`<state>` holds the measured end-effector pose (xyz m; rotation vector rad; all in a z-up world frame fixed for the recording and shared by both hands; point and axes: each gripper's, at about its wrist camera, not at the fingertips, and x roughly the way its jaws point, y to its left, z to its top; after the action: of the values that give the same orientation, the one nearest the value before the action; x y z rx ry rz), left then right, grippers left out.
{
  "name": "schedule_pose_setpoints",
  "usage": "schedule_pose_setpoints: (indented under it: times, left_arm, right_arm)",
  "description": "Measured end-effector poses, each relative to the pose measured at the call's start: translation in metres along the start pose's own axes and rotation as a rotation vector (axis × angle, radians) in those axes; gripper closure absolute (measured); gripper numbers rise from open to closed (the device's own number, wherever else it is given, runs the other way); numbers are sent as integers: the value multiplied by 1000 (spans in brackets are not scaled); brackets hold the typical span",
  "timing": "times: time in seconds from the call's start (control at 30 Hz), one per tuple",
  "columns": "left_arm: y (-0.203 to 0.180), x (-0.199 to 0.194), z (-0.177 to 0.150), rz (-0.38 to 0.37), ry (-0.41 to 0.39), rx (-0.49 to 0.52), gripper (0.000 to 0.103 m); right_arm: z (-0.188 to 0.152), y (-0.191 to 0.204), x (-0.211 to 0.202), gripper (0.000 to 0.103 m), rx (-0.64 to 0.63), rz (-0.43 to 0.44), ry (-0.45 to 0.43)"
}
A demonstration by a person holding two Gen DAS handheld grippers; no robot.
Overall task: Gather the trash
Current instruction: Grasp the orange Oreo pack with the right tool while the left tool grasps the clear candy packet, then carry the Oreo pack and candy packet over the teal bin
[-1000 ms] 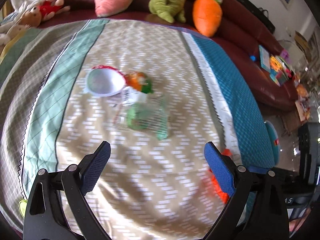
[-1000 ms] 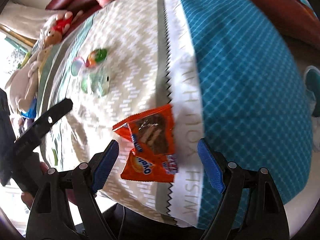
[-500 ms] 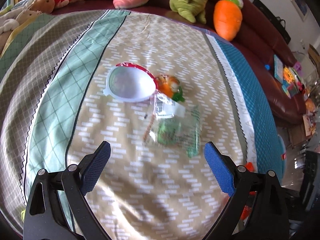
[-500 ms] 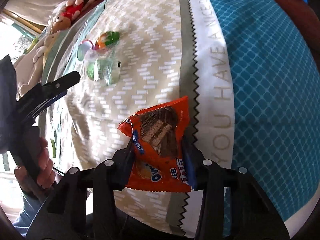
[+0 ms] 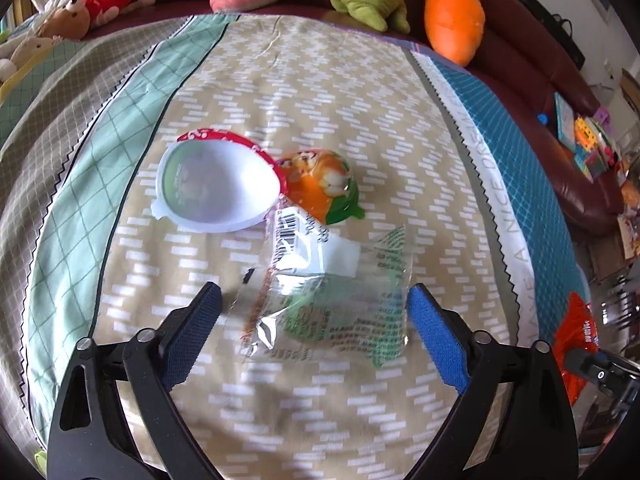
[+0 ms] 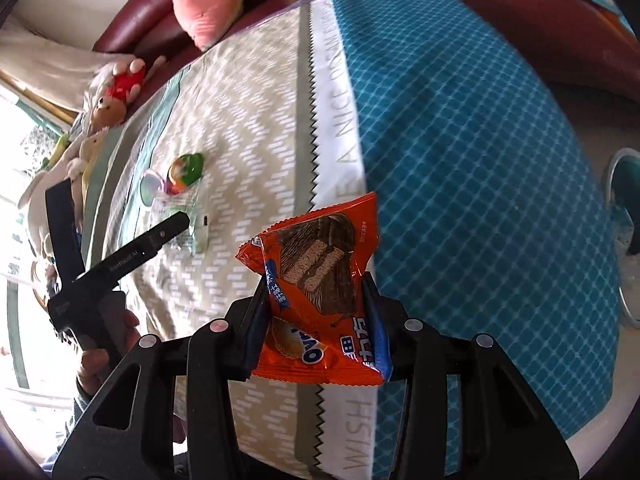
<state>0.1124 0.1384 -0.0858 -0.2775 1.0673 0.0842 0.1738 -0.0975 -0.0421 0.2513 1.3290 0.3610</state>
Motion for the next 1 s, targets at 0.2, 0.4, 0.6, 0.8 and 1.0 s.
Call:
schedule_pose_setpoints:
  times: [0.2,0.4,0.6,0.8,1.0]
  left_arm:
    - [-15,-12,-6,24,-60,7,39]
    - [-42,-22,-14,-9,-56,46,43]
    - [-82,-37,-16,-53,-67,122,43]
    - [-126,-47,-17,-86,-77,201,43]
    - [-172,-50,-20,-114,-81,277,43]
  right_arm:
    - [1,-14,-5,62,13,6,-10]
    - [-1,-30,-18,62,30,11,-36]
    - [-1,-50,-36,62,68,14,-83]
    - [-1,-72,-58,62,111,18,-134]
    - [1,-99,-86,62,157,20,-203]
